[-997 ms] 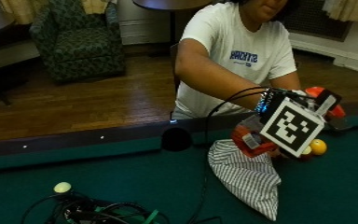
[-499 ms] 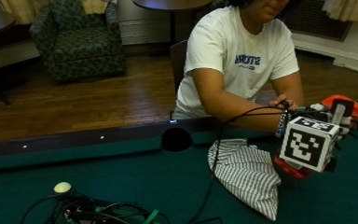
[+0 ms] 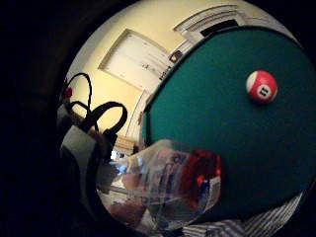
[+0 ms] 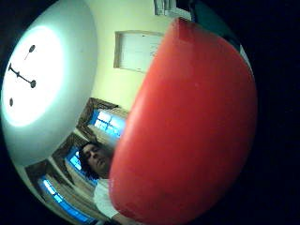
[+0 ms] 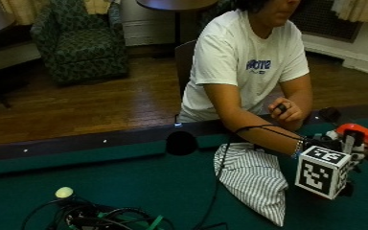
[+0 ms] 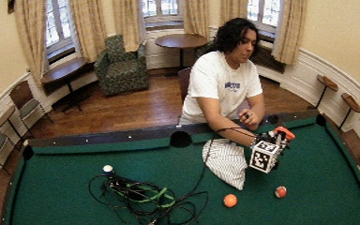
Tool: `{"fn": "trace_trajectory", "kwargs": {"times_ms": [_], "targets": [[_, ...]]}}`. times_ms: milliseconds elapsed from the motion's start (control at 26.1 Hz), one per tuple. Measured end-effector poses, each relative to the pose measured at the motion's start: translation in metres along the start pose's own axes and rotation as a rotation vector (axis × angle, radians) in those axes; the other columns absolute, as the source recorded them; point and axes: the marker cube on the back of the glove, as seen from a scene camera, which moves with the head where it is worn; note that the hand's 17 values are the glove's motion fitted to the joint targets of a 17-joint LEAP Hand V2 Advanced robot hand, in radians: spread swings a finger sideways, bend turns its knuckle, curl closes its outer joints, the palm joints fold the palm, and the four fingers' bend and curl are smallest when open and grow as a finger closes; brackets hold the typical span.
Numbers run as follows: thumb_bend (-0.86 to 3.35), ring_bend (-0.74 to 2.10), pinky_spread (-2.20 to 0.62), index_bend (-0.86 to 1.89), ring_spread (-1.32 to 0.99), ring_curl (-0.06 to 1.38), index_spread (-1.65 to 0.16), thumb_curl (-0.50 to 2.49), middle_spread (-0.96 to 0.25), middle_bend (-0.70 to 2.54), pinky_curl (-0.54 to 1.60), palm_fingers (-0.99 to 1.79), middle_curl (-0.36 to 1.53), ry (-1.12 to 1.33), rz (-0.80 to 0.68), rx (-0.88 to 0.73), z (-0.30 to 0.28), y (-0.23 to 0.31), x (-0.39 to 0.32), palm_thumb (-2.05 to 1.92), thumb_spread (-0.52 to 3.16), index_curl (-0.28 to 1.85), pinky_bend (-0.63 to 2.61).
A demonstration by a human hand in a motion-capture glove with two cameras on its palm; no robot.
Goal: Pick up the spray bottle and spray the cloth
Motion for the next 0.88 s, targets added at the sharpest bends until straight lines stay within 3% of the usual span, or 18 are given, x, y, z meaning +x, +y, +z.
{"fn": "trace_trajectory", "kwargs": {"times_ms": [460,882], "targets": [[-0.02,0.82,-0.31,0.19,-0.21,0.49,-0.28,0.81,-0.21,0.58,0.41,1.34,0.6,0.017,-0.065,0.065,0.021,-0.042,0.013,0.92,0.73,0.63,0.56],[-0.02,0.83,-0.31,0.19,-0.21,0.5,-0.28,0.82,-0.21,0.58,0.41,1.35,0.61,0.031,-0.083,0.095,0.023,-0.043,0.015,0.92,0.7,0.64,0.56]]}}
